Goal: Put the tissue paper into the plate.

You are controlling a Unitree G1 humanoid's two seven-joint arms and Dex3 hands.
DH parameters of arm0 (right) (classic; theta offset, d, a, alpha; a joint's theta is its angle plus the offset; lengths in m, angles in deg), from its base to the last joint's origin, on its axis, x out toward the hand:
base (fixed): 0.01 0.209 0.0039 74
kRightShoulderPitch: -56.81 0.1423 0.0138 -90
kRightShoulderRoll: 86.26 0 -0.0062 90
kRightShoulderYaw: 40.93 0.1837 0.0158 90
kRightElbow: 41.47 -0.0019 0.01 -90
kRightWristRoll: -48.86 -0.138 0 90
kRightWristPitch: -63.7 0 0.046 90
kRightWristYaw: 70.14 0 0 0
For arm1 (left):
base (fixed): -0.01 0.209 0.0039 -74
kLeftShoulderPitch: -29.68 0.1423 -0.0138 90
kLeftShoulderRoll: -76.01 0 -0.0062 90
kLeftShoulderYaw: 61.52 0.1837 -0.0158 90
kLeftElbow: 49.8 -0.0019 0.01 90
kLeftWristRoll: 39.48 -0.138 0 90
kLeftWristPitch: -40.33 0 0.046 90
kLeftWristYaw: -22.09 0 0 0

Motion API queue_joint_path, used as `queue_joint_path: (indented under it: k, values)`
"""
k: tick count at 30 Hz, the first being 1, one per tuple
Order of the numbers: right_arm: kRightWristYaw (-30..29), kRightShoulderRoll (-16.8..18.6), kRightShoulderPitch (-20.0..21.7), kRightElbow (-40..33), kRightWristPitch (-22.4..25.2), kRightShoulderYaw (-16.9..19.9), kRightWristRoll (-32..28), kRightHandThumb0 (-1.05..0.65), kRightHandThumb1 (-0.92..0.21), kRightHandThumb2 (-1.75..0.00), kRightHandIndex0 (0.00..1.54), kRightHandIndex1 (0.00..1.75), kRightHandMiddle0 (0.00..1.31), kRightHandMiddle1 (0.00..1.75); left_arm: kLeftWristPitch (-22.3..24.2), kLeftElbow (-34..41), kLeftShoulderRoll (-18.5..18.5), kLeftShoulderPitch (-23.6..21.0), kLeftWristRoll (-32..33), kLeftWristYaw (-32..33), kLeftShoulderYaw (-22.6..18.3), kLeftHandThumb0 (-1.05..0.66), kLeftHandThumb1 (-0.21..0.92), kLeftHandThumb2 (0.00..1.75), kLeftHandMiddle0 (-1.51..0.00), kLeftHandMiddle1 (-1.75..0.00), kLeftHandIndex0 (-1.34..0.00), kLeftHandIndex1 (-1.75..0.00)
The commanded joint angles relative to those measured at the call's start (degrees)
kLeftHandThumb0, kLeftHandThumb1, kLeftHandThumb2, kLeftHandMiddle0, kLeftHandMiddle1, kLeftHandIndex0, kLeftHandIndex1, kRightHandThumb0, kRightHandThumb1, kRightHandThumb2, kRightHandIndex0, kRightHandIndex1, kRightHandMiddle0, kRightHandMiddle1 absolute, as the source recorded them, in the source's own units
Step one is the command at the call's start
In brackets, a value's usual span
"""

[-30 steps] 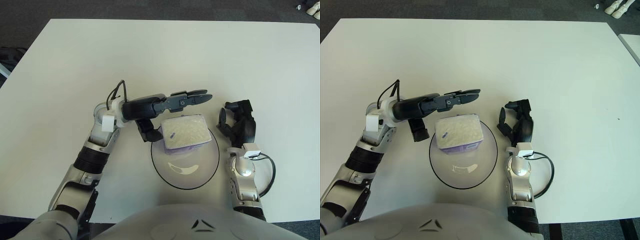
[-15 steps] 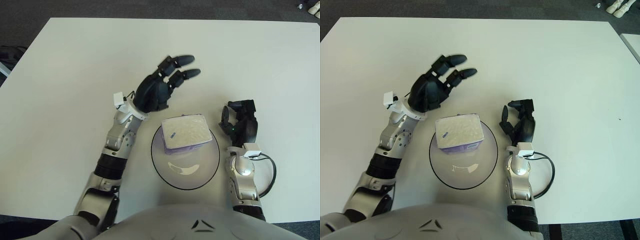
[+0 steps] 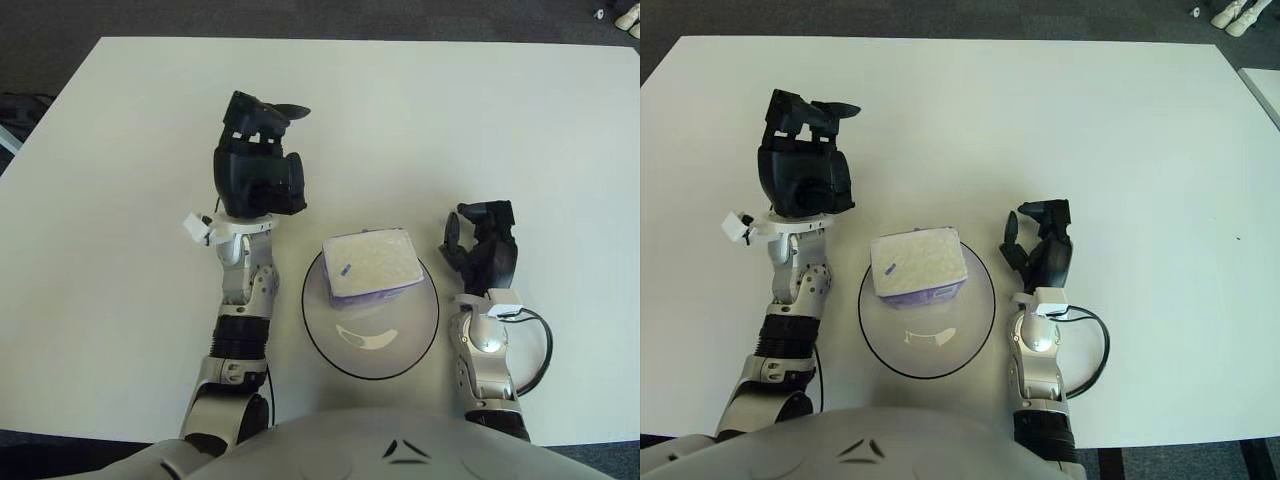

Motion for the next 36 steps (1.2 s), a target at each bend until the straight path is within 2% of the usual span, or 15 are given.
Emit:
queue_joint_path:
  k: [1, 6, 13, 22, 27, 30, 36]
  values:
    - [-0.3, 1.2, -2.6, 3.8, 2.7, 0.4, 0.0, -0.38, -0.71, -0.82, 0.57, 1.31, 0.32, 1.75, -4.6, -2.9, 6.5, 4.7, 0.8, 1.1, -0.8, 0.00, -0.06, 1.74, -0.89, -1.75, -0.67, -1.75]
    - [-0.4, 1.2, -2.5, 3.9, 2.8, 0.3, -0.1, -0.38, -0.70, -0.84, 0.57, 1.32, 0.32, 1.75, -7.8, -5.1, 7.1, 3.3, 0.5, 4.1, -1.3, 0.00, -0.06, 1.75, -0.90, -1.73, -0.67, -1.75]
    - [-0.3, 1.3, -2.4, 4.2, 2.4, 0.3, -0.5, -0.38, -0.69, -0.85, 0.57, 1.33, 0.33, 1.75, -9.0, -9.5, 7.3, 2.5, 2.2, 6.2, -1.9, 0.00, -0.07, 1.75, -0.91, -1.71, -0.68, -1.75]
    - [-0.3, 1.2, -2.3, 4.8, 1.5, 0.4, -0.5, -0.38, -0.70, -0.84, 0.58, 1.33, 0.33, 1.75, -11.0, -12.2, 7.9, 3.1, 1.3, 10.0, -2.1, 0.00, -0.08, 1.75, -0.93, -1.67, -0.69, -1.75]
    - [-0.7, 1.2, -2.2, 5.4, 1.0, 0.4, 0.0, -0.38, -0.70, -0.84, 0.58, 1.33, 0.32, 1.75, -12.4, -15.2, 7.2, 4.0, 1.6, 9.8, -2.3, 0.00, -0.08, 1.75, -0.93, -1.68, -0.69, -1.75]
    - [-0.9, 1.2, -2.2, 5.4, 1.0, 0.4, 0.3, -0.38, -0.72, -0.81, 0.58, 1.31, 0.31, 1.75, -12.5, -16.6, 7.0, 4.8, -0.2, 11.3, -2.4, 0.00, -0.08, 1.75, -0.92, -1.69, -0.69, -1.75]
    - [-0.6, 1.2, -2.3, 5.3, 0.9, 0.3, -0.3, -0.37, -0.76, -0.76, 0.56, 1.29, 0.29, 1.75, -8.9, -17.3, 5.5, 7.8, -5.0, 15.4, -1.6, 0.00, -0.08, 1.75, -0.91, -1.70, -0.69, -1.75]
